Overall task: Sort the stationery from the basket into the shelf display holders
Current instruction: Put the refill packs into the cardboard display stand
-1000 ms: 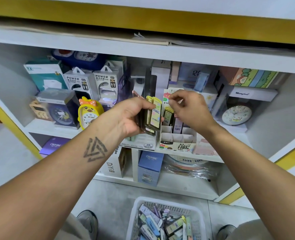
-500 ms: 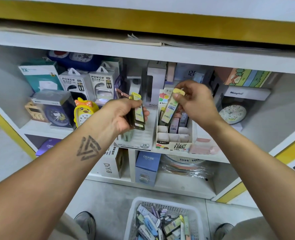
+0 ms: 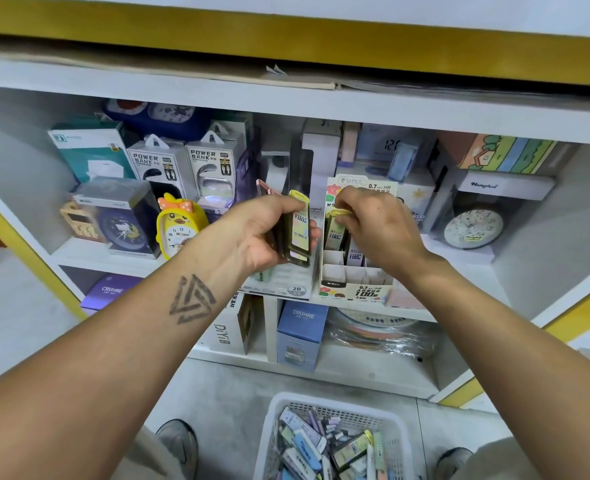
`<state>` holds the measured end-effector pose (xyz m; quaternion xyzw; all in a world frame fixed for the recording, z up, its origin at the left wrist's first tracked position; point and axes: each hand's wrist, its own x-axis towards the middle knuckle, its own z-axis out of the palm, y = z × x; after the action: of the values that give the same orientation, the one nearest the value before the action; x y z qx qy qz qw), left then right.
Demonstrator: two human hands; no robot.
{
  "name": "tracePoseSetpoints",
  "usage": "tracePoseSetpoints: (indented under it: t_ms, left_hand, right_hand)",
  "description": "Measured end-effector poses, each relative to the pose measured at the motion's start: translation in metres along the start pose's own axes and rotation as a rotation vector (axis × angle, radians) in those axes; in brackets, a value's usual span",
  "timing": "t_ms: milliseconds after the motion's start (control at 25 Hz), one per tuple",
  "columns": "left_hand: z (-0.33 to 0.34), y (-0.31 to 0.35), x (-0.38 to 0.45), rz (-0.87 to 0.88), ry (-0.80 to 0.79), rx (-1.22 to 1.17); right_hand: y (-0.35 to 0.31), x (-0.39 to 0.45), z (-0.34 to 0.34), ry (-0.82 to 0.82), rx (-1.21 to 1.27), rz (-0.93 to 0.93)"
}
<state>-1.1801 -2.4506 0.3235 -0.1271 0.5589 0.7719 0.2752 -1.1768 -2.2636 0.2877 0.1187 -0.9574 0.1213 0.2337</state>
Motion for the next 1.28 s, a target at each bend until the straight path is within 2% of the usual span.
tracePoseSetpoints:
  t_ms: [160, 200, 280, 360, 400, 480, 600, 680, 880, 960, 1200, 1280]
  left_hand:
    - [0.0, -0.002, -0.002, -0.006, -0.036, 0.02]
    - [0.001, -0.003, -0.001, -0.007, -0.048, 0.033]
    - [0.004, -0.005, -0.001, -0.004, -0.077, 0.058]
    - [0.006, -0.007, -0.001, -0.011, -0.12, 0.077]
    - [0.007, -0.008, -0.002, -0.017, -0.133, 0.09]
    - [0.009, -0.009, -0.002, -0.019, -0.116, 0.094]
    - [0.006, -0.004, 0.001, 0.01, -0.023, 0.04]
    - [0.001, 0.001, 0.001, 0.04, 0.02, 0.006]
    - [0.0, 0.002, 0.001, 0.067, 0.041, -0.015]
    - [0.002, 0.001, 0.001, 0.056, 0.024, -0.004]
    - [0.003, -0.004, 0.003, 0.01, -0.018, 0.041]
    - [0.003, -0.004, 0.003, 0.007, -0.019, 0.075]
  right_hand:
    - [0.002, 0.0, 0.003, -0.052, -0.135, -0.035]
    - [0.001, 0.001, 0.003, -0.015, -0.062, -0.006]
    - [-0.005, 0.004, -0.001, 0.012, 0.327, 0.183]
    - [-0.012, 0.005, -0.006, -0.091, 0.821, 0.389]
    - [-0.014, 0.005, -0.008, -0.14, 0.955, 0.437]
    - [-0.013, 0.006, -0.014, -0.144, 1.03, 0.514]
    - [-0.003, 0.007, -0.024, 0.005, 1.077, 0.582]
    - [0.005, 0.006, -0.028, 0.063, 0.979, 0.5]
    - [0.006, -0.002, -0.019, 0.069, 0.359, 0.105]
    - [0.005, -0.003, -0.014, 0.064, 0.229, 0.008]
    - [0.008, -0.002, -0.002, -0.009, 0.128, 0.02]
    - [0.004, -0.001, -0.004, 0.028, 0.245, 0.092]
